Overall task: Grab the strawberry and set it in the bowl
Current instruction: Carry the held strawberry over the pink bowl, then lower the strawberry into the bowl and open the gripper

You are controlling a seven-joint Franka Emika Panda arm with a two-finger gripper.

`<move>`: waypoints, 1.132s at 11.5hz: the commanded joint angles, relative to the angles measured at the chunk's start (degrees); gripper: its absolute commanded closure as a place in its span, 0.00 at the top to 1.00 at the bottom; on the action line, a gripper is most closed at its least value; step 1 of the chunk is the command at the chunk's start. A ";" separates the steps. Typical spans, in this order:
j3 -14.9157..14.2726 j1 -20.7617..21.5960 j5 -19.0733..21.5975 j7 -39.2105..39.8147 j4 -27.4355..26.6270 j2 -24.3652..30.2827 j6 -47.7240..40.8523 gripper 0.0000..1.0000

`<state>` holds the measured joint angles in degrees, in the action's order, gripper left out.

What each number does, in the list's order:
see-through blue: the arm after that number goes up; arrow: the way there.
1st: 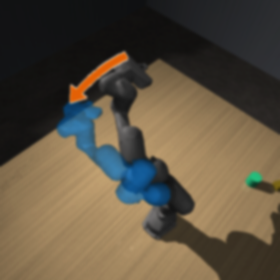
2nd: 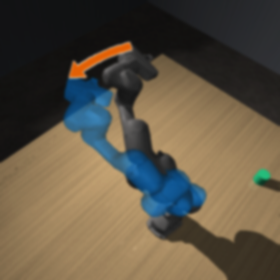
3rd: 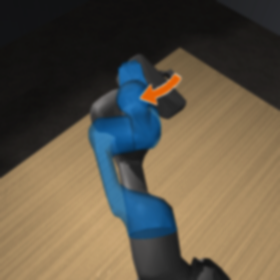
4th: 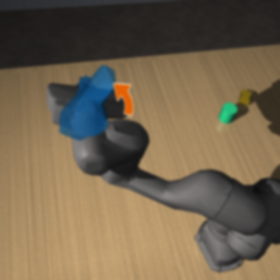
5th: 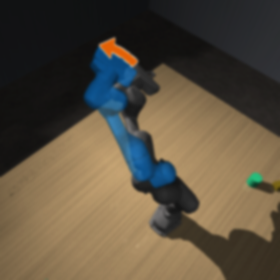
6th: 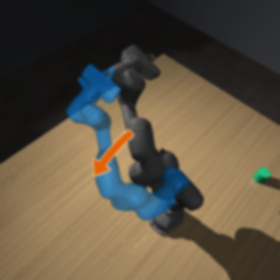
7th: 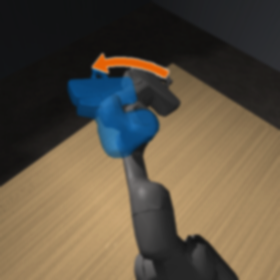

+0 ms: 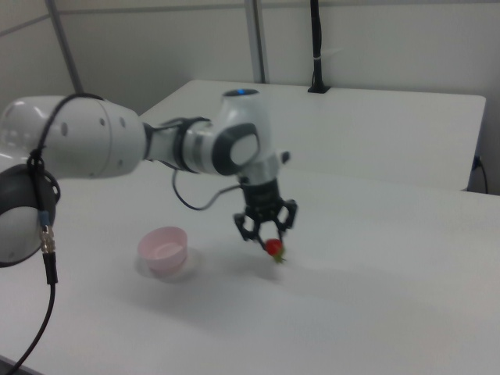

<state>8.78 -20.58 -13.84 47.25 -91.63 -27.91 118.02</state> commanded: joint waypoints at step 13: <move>9.86 15.39 0.92 -34.90 1.20 11.01 -22.48 1.00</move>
<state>19.61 -5.15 -13.83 20.37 -90.74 -21.53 96.63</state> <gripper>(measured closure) 0.000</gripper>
